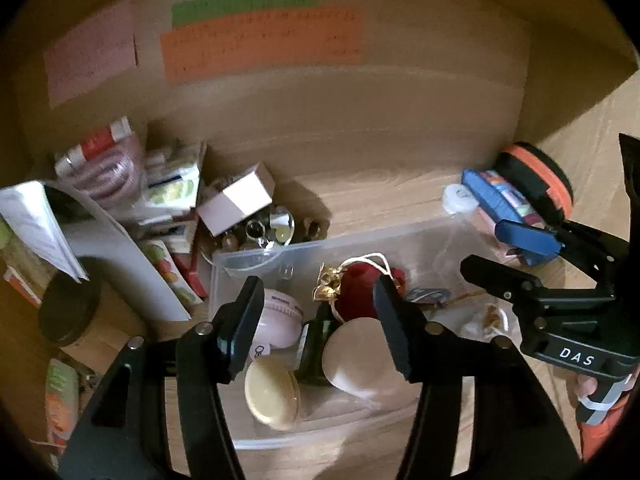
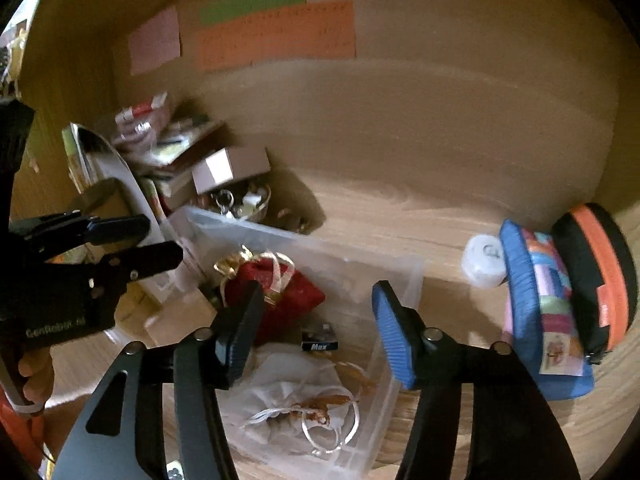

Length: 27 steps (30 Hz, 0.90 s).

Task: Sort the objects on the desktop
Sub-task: 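Carry the red pouch and Max card pack into the clear box and release both, then move both grippers back to the white domino tile and seashell on the desk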

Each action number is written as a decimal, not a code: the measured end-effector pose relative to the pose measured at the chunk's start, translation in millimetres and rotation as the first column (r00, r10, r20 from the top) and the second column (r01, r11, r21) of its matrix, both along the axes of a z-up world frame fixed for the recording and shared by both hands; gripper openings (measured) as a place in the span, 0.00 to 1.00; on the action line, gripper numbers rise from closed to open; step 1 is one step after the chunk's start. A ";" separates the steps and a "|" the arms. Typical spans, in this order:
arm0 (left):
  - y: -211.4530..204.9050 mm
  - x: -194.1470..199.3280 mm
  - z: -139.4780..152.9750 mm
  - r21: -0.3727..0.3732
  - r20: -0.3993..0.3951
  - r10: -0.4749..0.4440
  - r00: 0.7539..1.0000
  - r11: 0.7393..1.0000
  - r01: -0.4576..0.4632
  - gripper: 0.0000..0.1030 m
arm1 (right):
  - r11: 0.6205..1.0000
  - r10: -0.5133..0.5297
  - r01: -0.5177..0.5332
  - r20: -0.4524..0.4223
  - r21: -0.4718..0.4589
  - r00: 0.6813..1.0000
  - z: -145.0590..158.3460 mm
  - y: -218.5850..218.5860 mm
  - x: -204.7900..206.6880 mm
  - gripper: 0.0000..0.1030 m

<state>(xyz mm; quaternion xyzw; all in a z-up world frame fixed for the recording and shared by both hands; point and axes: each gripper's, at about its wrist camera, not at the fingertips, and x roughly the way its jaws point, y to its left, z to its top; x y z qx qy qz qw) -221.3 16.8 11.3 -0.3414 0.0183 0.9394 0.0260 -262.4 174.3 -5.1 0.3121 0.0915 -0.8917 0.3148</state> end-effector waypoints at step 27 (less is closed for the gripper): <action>24.4 98.5 -53.3 0.027 0.142 -0.046 0.989 0.999 0.043 0.76 | 0.999 -0.021 0.017 -0.102 -0.042 0.995 21.5 71.7 111.2 0.65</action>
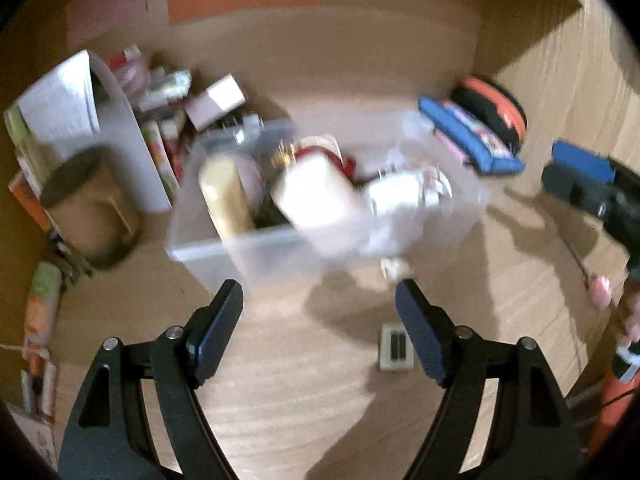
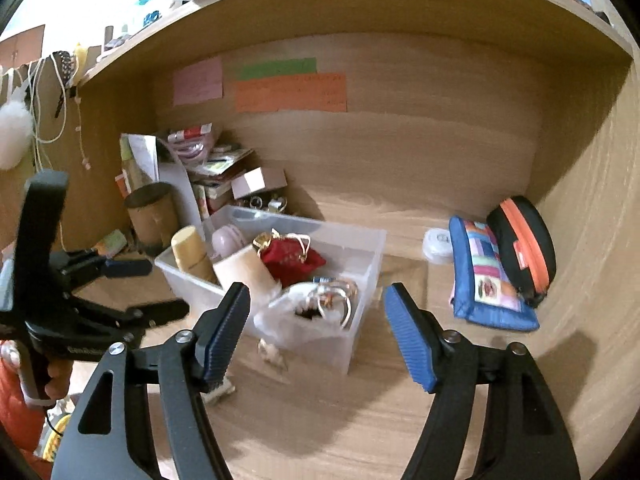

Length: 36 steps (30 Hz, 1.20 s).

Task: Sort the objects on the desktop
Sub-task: 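Move both grippers back to the white domino tile and seashell on the desk, then grasp the white domino tile with the left gripper while the right grasps the seashell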

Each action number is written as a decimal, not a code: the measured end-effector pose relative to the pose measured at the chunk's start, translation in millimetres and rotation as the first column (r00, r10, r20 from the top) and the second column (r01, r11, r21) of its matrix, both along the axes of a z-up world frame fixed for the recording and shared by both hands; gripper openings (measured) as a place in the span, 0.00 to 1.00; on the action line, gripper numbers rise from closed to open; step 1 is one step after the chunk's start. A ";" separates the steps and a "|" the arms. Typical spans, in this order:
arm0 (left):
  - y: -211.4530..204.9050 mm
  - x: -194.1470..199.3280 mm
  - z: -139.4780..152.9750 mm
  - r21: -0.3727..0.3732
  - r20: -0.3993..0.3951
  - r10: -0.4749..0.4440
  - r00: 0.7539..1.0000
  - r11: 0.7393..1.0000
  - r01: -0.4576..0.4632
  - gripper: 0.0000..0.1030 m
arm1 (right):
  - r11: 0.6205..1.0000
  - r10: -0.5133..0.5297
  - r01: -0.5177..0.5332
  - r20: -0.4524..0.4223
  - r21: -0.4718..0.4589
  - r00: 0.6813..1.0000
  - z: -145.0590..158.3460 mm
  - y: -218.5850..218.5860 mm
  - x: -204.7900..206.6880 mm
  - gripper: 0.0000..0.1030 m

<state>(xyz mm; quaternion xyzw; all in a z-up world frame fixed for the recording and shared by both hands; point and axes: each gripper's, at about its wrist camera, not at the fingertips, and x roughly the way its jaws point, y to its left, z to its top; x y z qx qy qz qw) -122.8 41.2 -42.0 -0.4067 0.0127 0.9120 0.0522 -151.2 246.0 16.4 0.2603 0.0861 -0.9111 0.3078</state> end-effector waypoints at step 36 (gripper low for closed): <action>16.9 7.8 -53.3 0.052 0.117 -0.107 0.987 0.993 0.102 0.23 | 0.953 0.111 -0.173 0.245 0.249 0.963 -106.3 -80.6 -30.2 0.40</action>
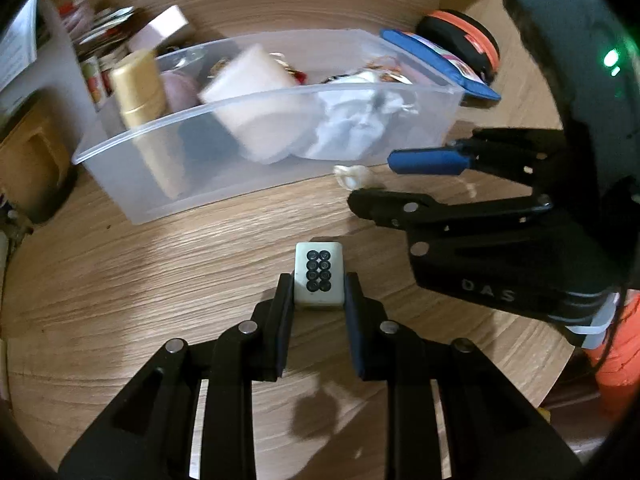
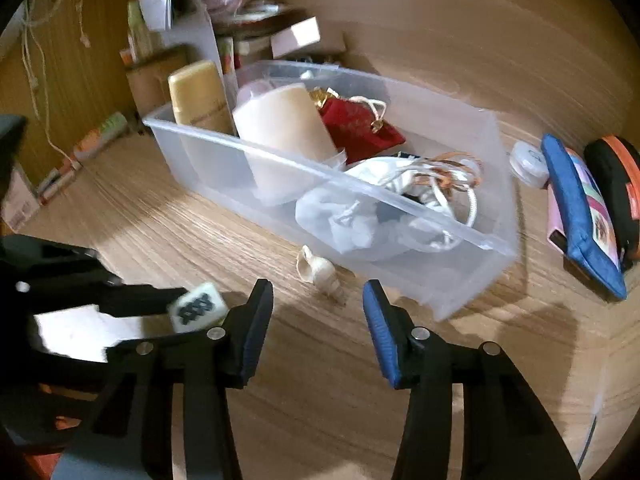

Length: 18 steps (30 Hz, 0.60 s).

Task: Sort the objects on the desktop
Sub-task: 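Grasp the white domino tile with the left gripper while the right grasps the seashell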

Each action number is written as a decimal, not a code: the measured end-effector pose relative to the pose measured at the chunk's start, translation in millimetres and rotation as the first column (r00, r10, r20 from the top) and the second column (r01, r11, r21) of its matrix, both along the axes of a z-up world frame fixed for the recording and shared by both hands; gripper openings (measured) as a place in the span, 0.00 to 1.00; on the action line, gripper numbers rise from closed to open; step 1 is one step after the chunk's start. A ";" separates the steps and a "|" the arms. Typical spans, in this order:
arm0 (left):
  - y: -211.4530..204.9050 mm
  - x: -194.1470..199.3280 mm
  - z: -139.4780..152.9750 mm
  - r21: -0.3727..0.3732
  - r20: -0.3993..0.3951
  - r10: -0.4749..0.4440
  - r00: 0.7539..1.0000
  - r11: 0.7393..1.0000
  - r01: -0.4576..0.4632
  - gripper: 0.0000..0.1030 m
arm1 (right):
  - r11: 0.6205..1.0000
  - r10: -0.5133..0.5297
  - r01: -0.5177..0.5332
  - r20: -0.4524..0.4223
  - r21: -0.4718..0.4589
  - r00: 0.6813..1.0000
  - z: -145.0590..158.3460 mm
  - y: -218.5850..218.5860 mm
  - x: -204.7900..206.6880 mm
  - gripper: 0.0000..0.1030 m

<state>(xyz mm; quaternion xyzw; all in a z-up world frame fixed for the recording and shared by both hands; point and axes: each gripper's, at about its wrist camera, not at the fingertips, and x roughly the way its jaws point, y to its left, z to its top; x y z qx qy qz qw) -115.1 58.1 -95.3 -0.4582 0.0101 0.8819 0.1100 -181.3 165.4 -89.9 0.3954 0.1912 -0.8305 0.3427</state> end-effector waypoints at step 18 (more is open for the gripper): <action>-45.0 8.8 16.4 0.060 -0.045 0.096 0.994 0.994 -0.094 0.23 | 0.999 0.018 -0.017 -0.026 0.050 1.000 -8.0 -24.5 6.4 0.15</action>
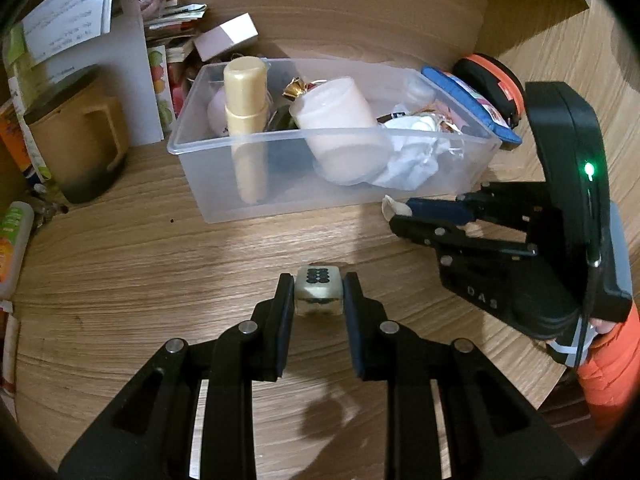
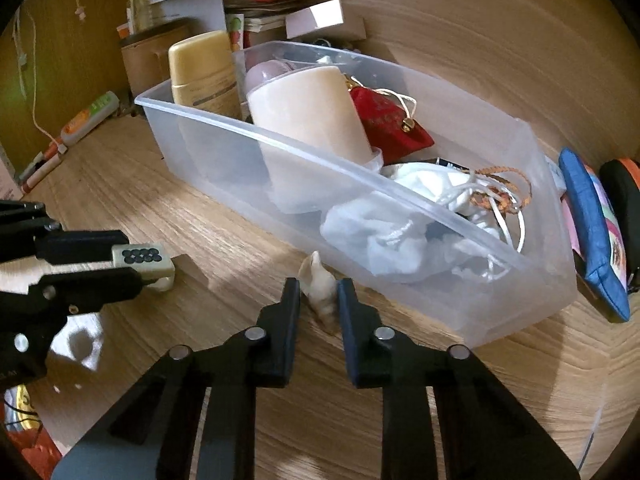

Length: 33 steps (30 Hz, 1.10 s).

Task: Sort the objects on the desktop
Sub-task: 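Grasp the white domino tile with the left gripper while the right grasps the seashell, then carry the domino tile and seashell into the clear box and release both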

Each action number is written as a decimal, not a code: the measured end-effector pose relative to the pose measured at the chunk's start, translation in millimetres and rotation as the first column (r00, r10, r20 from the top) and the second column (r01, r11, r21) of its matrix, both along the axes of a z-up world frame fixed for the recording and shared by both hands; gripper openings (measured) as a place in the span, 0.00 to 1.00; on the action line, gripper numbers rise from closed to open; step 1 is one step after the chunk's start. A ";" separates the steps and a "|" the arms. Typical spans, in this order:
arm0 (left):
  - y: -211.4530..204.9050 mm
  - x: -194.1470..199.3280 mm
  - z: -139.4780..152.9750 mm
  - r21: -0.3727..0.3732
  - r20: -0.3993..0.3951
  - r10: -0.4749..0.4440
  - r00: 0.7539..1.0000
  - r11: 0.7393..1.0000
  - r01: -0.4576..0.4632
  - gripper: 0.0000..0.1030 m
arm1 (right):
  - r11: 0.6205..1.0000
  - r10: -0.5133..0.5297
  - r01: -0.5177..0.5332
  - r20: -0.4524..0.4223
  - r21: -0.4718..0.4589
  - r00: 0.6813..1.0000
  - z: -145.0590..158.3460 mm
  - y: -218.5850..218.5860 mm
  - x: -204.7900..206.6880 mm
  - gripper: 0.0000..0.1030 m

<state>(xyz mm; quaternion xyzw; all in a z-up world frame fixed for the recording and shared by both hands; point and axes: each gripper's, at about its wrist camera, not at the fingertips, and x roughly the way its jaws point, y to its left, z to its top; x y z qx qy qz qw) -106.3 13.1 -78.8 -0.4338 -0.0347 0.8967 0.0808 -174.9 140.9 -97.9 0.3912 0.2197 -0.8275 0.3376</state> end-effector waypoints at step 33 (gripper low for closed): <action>16.0 -18.6 72.4 0.030 -0.127 -0.003 0.992 1.000 0.007 0.23 | 0.950 -0.018 0.006 -0.035 -0.312 0.999 83.9 73.9 17.9 0.15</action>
